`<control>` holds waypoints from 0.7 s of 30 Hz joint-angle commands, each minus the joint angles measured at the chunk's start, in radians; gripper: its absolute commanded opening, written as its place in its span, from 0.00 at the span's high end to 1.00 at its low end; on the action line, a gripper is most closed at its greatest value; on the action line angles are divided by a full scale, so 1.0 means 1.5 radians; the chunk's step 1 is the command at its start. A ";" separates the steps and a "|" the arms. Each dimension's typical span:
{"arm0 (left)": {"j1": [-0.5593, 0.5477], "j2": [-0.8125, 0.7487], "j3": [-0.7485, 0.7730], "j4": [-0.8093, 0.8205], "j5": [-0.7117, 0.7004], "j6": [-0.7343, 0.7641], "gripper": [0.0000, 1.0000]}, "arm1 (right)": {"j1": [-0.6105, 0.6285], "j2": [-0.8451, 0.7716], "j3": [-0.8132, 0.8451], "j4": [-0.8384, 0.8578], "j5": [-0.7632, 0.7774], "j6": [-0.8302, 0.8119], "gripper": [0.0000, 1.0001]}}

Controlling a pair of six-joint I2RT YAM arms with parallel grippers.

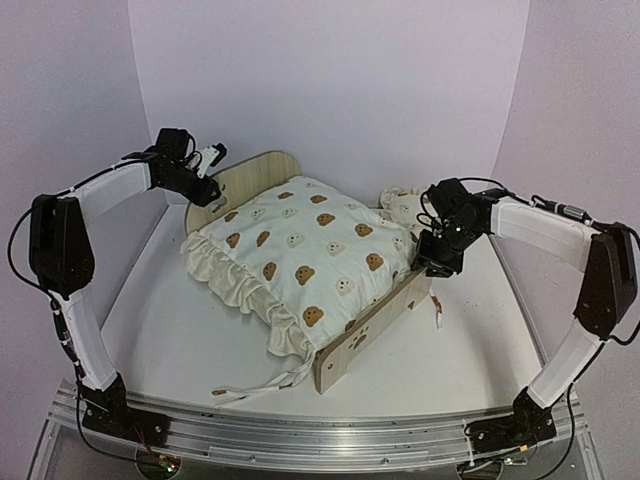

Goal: Set up the pet bed

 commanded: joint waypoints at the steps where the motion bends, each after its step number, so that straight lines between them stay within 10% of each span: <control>1: -0.002 -0.061 0.010 -0.032 0.024 -0.063 0.62 | 0.001 0.071 0.039 0.003 -0.028 -0.012 0.68; 10: -0.002 -0.266 -0.192 -0.125 0.095 -0.137 0.78 | 0.001 0.285 0.332 0.001 -0.049 -0.105 0.70; 17: -0.003 -0.386 -0.327 -0.257 0.294 -0.068 0.58 | 0.001 0.472 0.596 0.013 -0.122 -0.125 0.55; 21: -0.003 -0.440 -0.354 -0.233 0.248 -0.065 0.43 | 0.000 0.506 0.648 0.028 -0.130 -0.105 0.44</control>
